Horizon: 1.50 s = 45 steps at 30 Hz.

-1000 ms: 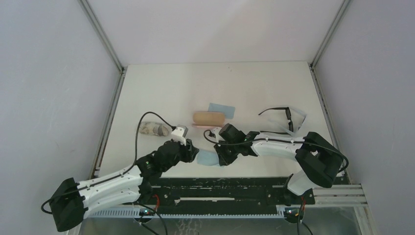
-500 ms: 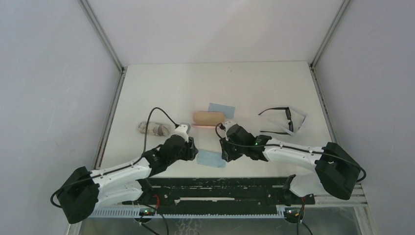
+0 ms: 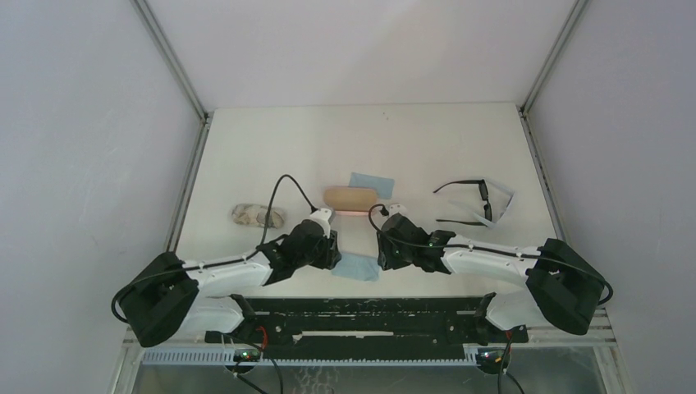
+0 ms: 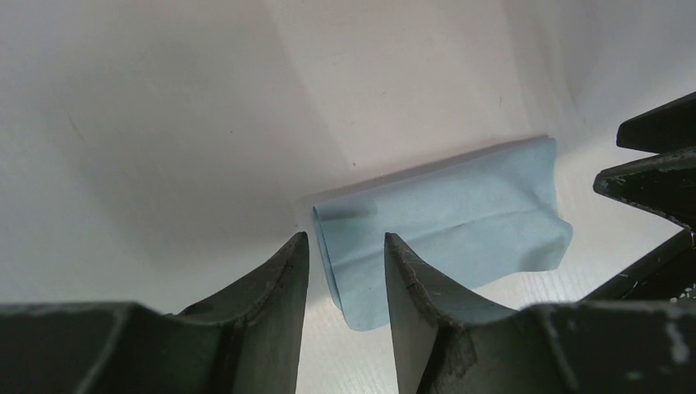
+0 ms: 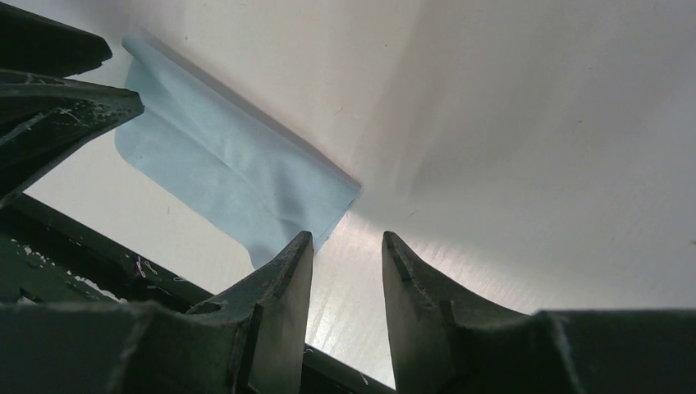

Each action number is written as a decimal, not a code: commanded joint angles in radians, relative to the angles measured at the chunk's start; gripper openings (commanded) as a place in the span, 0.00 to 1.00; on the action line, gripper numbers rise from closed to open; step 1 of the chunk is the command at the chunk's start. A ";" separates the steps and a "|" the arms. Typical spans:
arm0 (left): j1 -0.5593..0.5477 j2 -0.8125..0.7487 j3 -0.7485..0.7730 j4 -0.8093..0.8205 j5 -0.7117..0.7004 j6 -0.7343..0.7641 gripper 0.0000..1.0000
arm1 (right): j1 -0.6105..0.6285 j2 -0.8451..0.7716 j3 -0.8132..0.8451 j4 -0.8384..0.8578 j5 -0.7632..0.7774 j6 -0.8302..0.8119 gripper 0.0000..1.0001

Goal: Organize the sunglasses
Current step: Fold the glasses cleaning cloth at the center of the board.

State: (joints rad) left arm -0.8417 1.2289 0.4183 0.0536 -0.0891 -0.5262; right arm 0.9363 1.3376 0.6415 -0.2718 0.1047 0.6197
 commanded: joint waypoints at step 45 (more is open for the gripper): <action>0.076 0.084 0.050 0.106 0.083 0.054 0.00 | -0.001 0.052 -0.042 0.166 0.000 0.203 0.37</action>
State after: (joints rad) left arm -0.7742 1.3277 0.4473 0.1257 -0.0143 -0.4778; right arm 0.9398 1.3800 0.5934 -0.1665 0.1104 0.8047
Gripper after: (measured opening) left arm 0.004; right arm 0.371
